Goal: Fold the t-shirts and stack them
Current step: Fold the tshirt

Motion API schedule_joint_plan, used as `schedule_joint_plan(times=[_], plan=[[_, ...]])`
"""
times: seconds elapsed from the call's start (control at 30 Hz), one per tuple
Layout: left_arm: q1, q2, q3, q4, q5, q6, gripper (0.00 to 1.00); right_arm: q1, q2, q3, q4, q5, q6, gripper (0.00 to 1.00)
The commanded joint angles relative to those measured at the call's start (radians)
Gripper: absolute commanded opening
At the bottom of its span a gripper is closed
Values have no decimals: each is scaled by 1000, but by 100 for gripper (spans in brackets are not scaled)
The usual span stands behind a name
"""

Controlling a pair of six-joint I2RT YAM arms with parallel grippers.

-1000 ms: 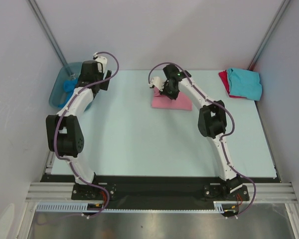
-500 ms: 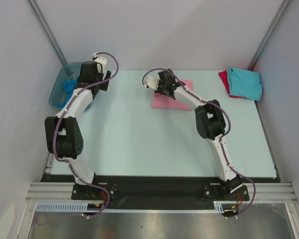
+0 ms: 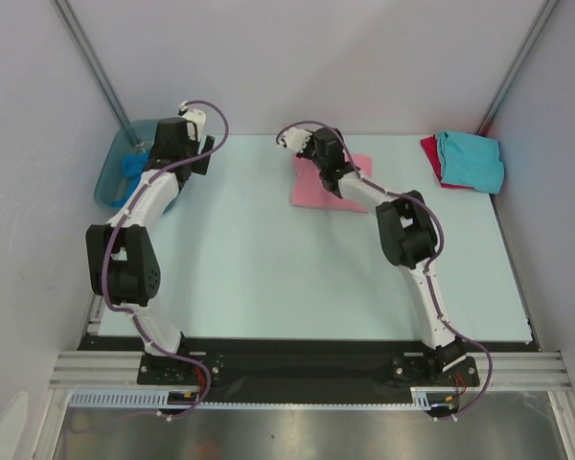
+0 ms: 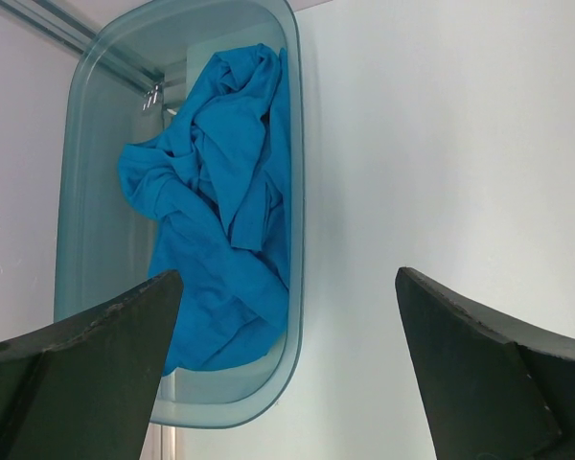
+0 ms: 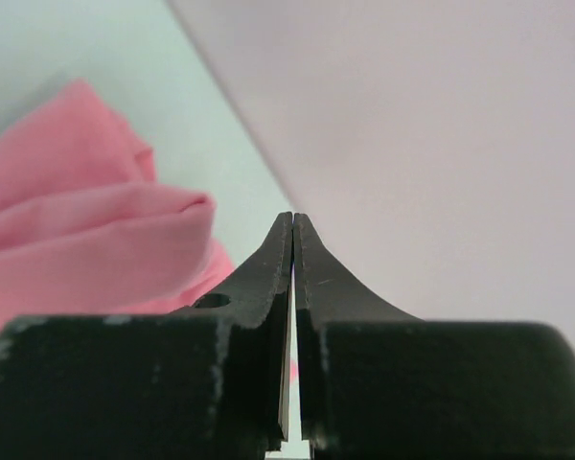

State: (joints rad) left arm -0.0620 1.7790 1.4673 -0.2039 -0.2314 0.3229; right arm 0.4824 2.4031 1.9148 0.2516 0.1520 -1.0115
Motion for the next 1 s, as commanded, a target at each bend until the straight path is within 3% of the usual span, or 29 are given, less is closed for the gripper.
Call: schedule_joint_plan(times=[0.0,0.27,0.4,0.43,0.57,0.73,0.97], plan=[[-9,-39,-4,24,15,-12,100,35,7,91,114,-19,-2,0],[-9,-52,4,24,6,7,100,73,112,286,-12,43,-7,0],[-9,-66,-2,24,4,21,99,35,78,443,-395,20,138,0],[-9,-73,-4,24,4,27,99,15,52,406,-493,3,157,0],[-9,-76,-4,29,-5,33,99,-14,-96,244,-607,-61,139,0],[-10,-69,10,29,-2,25,99,-48,-119,239,-805,-101,132,0],[-15,-52,27,29,10,25,97,-70,-78,188,-749,-104,126,0]])
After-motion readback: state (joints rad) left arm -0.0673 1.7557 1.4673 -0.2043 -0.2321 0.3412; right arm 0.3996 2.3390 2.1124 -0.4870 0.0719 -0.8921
